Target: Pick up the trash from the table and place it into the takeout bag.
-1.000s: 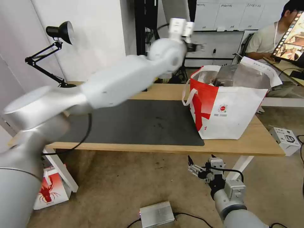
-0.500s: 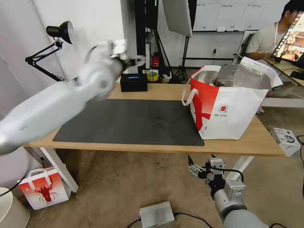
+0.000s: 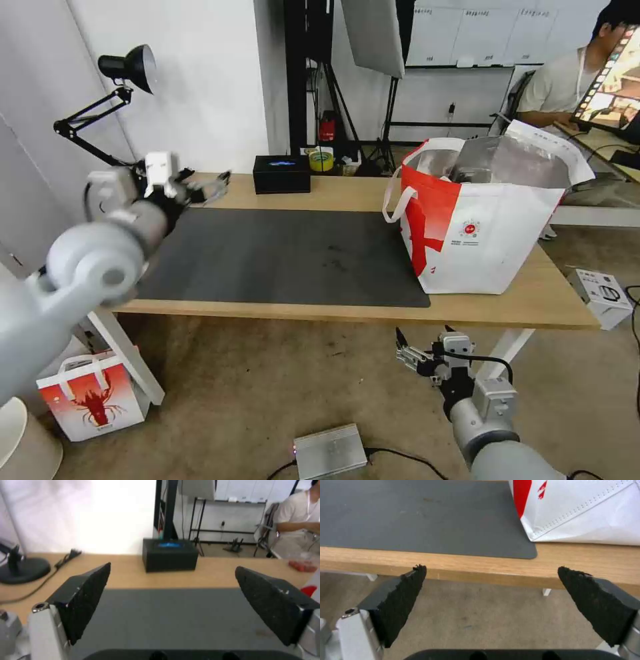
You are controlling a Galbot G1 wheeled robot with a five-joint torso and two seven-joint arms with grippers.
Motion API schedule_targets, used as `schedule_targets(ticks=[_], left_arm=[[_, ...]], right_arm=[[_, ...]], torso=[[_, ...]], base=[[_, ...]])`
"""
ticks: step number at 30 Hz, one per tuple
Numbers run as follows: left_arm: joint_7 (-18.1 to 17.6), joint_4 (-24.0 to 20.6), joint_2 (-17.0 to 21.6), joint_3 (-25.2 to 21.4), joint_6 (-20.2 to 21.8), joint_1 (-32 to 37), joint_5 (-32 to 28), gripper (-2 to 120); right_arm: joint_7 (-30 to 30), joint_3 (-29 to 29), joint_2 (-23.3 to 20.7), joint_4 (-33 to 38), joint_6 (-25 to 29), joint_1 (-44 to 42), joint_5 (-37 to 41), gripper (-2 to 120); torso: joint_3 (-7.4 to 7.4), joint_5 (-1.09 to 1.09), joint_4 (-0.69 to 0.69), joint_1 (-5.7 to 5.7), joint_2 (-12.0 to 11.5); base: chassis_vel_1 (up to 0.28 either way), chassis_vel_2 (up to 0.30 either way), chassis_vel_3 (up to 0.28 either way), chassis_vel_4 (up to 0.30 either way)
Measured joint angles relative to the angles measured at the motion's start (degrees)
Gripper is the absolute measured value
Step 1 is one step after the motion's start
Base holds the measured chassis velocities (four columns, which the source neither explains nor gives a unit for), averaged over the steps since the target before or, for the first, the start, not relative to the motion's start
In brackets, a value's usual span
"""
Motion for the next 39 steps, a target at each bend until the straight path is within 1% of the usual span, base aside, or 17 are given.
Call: schedule_targets(ticks=[4, 7, 8, 10, 12, 13, 14, 17, 18, 20, 22, 23, 25, 26, 28, 30, 39], left_arm=[[0.13, -0.16, -2.33, -0.59, -0.30, 2.47, 1.85, 100], [0.21, -0.51, -4.86, 0.39, -0.44, 3.48, 3.82, 100], [0.21, -0.51, -4.86, 0.39, -0.44, 3.48, 3.82, 100], [0.19, -1.25, -6.47, 0.41, -0.58, 5.29, 5.55, 100], [0.16, -2.31, -8.60, -0.88, -1.14, 8.95, 8.21, 100], [0.16, -2.31, -8.60, -0.88, -1.14, 8.95, 8.21, 100], [0.16, -2.78, -9.47, -1.81, -1.29, 10.75, 9.27, 100], [0.61, -4.23, -12.40, -5.70, -2.81, 18.49, 15.18, 100], [0.61, -4.23, -12.40, -5.70, -2.81, 18.49, 15.18, 100], [1.21, -5.01, -14.04, -7.98, -3.54, 22.97, 19.31, 100], [2.09, -5.93, -16.76, -10.50, -4.17, 29.39, 24.04, 100], [2.09, -5.93, -16.76, -10.50, -4.17, 29.39, 24.04, 100], [3.13, -6.01, -18.75, -11.78, -5.18, 34.02, 28.23, 100], [3.13, -6.01, -18.75, -11.78, -5.18, 34.02, 28.23, 100], [3.92, -5.97, -19.99, -12.84, -6.14, 37.00, 30.71, 100], [4.36, -5.96, -20.64, -13.59, -6.55, 38.59, 31.80, 100], [7.08, -6.21, -21.98, -16.43, -8.42, 43.58, 35.27, 100]], right_arm=[[0.00, 0.00, 0.00, 0.00, 0.00, 0.00, 0.00, 100], [0.00, 0.00, 0.00, 0.00, 0.00, 0.00, 0.00, 100], [0.00, 0.00, 0.00, 0.00, 0.00, 0.00, 0.00, 100], [0.00, 0.00, 0.00, 0.00, 0.00, 0.00, 0.00, 100], [0.00, 0.00, 0.00, 0.00, 0.00, 0.00, 0.00, 100], [0.00, 0.00, 0.00, 0.00, 0.00, 0.00, 0.00, 100], [0.00, 0.00, 0.00, 0.00, 0.00, 0.00, 0.00, 100], [0.01, 0.00, 0.00, 0.00, 0.00, 0.00, 0.00, 100], [0.01, 0.00, 0.00, 0.00, 0.00, 0.00, 0.00, 100], [0.00, 0.00, 0.00, 0.00, 0.00, 0.00, 0.00, 100], [0.00, 0.01, 0.00, 0.00, 0.00, 0.00, 0.00, 100], [0.00, 0.01, 0.00, 0.00, 0.00, 0.00, 0.00, 100], [0.00, 0.00, 0.00, 0.00, 0.00, 0.00, 0.00, 100], [0.00, 0.00, 0.00, 0.00, 0.00, 0.00, 0.00, 100], [0.00, 0.01, 0.00, 0.00, 0.00, 0.00, 0.00, 100], [0.00, 0.00, 0.00, 0.00, 0.00, 0.00, 0.00, 100], [0.00, 0.00, 0.00, 0.00, 0.00, 0.00, 0.00, 100]], torso=[[0.01, 0.00, -0.04, 0.02, -0.01], [0.01, 0.00, -0.04, 0.02, 0.00], [0.01, 0.00, -0.04, 0.02, 0.00], [0.01, 0.00, -0.04, 0.02, -0.01], [0.02, 0.00, -0.04, 0.02, -0.01], [0.02, 0.00, -0.04, 0.02, -0.01], [0.01, 0.01, -0.03, 0.02, -0.01], [0.01, 0.00, -0.02, 0.02, 0.00], [0.01, 0.00, -0.02, 0.02, 0.00], [0.01, 0.01, -0.03, 0.02, 0.00], [0.01, 0.00, -0.02, 0.01, 0.00], [0.01, 0.00, -0.02, 0.01, 0.00], [0.01, 0.00, -0.01, 0.01, 0.00], [0.01, 0.00, -0.01, 0.01, 0.00], [0.01, 0.00, -0.01, 0.01, 0.00], [0.01, 0.00, -0.02, 0.01, 0.00], [0.01, 0.00, -0.02, 0.01, -0.01]], base=[[0.000, 0.000, 0.000, 0.000], [0.000, 0.000, 0.000, 0.000], [0.000, 0.000, 0.000, 0.000], [0.000, 0.000, 0.000, 0.000], [0.000, 0.000, 0.000, 0.000], [0.000, 0.000, 0.000, 0.000], [0.000, 0.000, 0.000, 0.000], [0.000, 0.000, 0.000, 0.000], [0.000, 0.000, 0.000, 0.000], [0.000, 0.000, 0.000, 0.000], [0.000, 0.000, 0.000, 0.000], [0.000, 0.000, 0.000, 0.000], [0.000, 0.000, 0.000, 0.000], [0.000, 0.000, 0.000, 0.000], [0.000, 0.000, 0.000, 0.000], [0.000, 0.000, 0.000, 0.000], [0.000, 0.000, 0.000, 0.000]])
